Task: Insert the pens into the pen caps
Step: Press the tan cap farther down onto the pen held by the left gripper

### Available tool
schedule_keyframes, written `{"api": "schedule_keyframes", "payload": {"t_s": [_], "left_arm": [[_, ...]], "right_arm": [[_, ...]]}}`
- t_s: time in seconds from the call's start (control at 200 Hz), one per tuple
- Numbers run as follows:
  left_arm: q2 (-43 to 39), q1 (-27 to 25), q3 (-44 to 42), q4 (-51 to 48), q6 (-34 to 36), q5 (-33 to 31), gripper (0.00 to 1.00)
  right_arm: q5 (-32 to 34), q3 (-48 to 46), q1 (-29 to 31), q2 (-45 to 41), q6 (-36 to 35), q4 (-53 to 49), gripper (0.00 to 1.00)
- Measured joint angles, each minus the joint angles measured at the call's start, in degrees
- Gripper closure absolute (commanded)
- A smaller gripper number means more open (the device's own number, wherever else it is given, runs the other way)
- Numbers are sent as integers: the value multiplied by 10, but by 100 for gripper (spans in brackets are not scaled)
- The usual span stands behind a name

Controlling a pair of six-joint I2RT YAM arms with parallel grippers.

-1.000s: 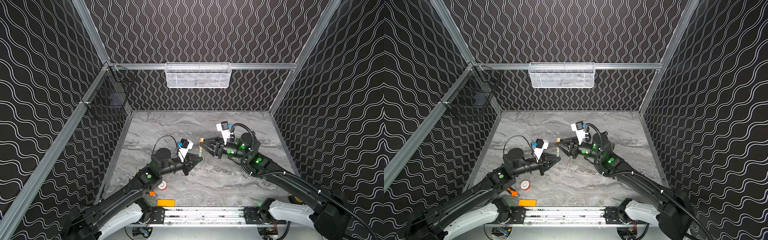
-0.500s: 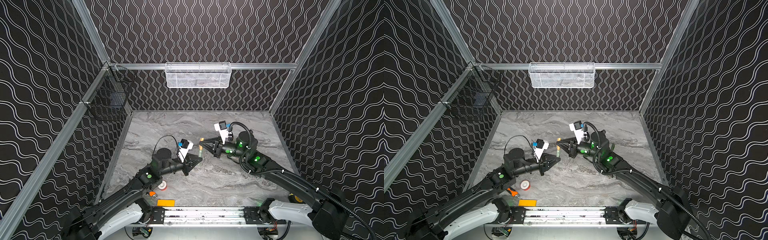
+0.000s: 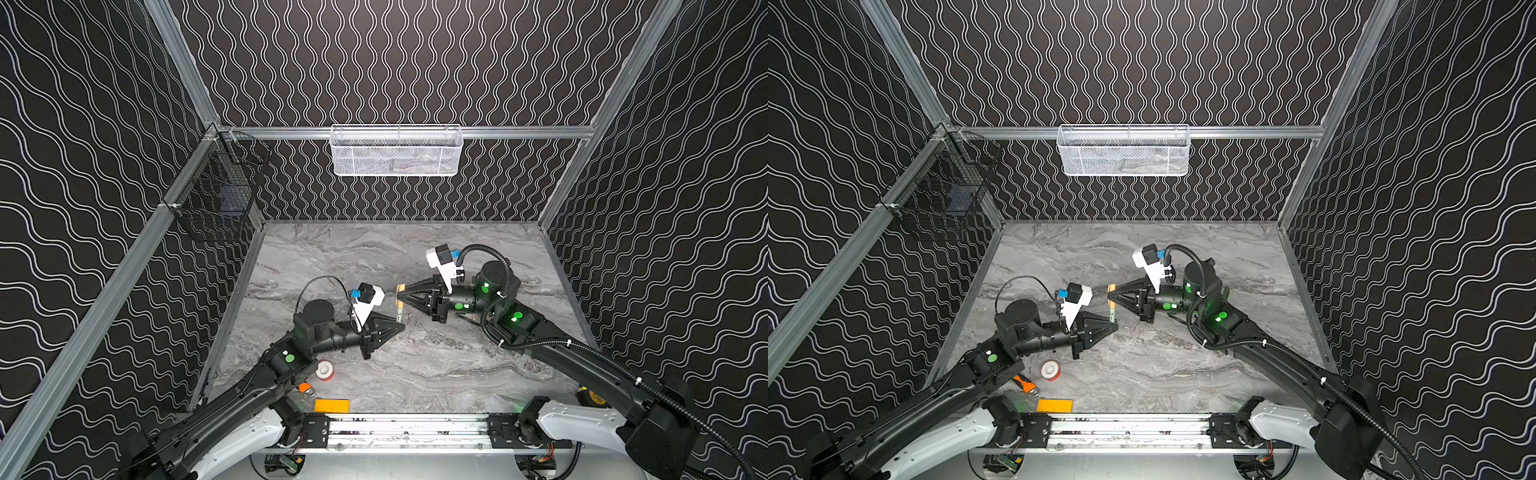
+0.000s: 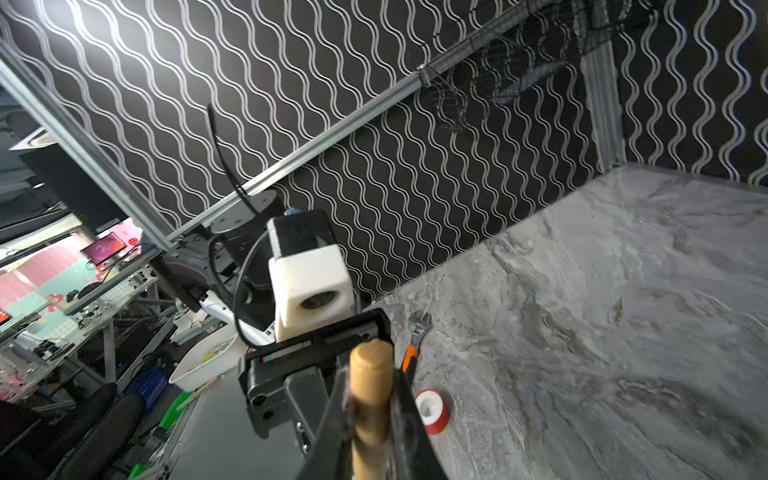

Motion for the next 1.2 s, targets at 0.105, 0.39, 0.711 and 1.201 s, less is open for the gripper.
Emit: {"api": "schedule_keyframes", "payload": {"t_s": [0.105, 0.39, 0.711, 1.201], "left_arm": [[-4, 0, 6, -5, 3, 24, 100], [-19, 1, 22, -78, 25, -30, 100], [-4, 1, 36, -197, 27, -85, 100], [-2, 1, 45, -124, 30, -99, 41]], "right_arm": [[-25, 0, 0, -7, -20, -2, 100], [39, 13, 5, 2, -2, -54, 100], [251, -32, 77, -1, 115, -76, 100], [277, -10, 51, -8, 128, -85, 100]]}}
